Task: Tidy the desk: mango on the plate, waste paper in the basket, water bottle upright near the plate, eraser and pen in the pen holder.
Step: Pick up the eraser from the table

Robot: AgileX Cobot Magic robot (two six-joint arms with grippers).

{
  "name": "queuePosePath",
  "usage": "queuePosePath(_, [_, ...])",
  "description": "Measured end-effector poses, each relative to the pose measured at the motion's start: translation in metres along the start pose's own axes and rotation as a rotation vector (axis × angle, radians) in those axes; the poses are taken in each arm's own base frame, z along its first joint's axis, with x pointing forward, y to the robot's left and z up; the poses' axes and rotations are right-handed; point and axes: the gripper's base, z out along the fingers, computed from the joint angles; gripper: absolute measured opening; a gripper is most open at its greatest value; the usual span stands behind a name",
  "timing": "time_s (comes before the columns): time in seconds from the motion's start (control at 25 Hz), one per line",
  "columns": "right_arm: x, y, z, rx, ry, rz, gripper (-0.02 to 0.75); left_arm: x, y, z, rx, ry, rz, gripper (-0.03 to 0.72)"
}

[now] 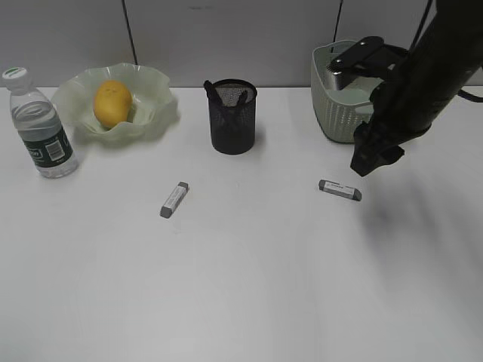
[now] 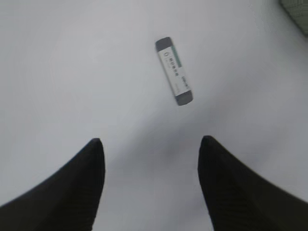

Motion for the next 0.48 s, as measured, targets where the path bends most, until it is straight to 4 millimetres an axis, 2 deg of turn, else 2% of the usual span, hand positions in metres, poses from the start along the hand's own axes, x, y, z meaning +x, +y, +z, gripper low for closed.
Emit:
queuePosePath(0.28, [-0.019, -0.014, 0.047, -0.027, 0.048, -0.122, 0.490, 0.000, 0.000, 0.000, 0.000, 0.000, 0.000, 0.491])
queuePosePath(0.48, [-0.017, -0.017, 0.077, -0.047, 0.102, -0.161, 0.490, 0.000, 0.000, 0.000, 0.000, 0.000, 0.000, 0.491])
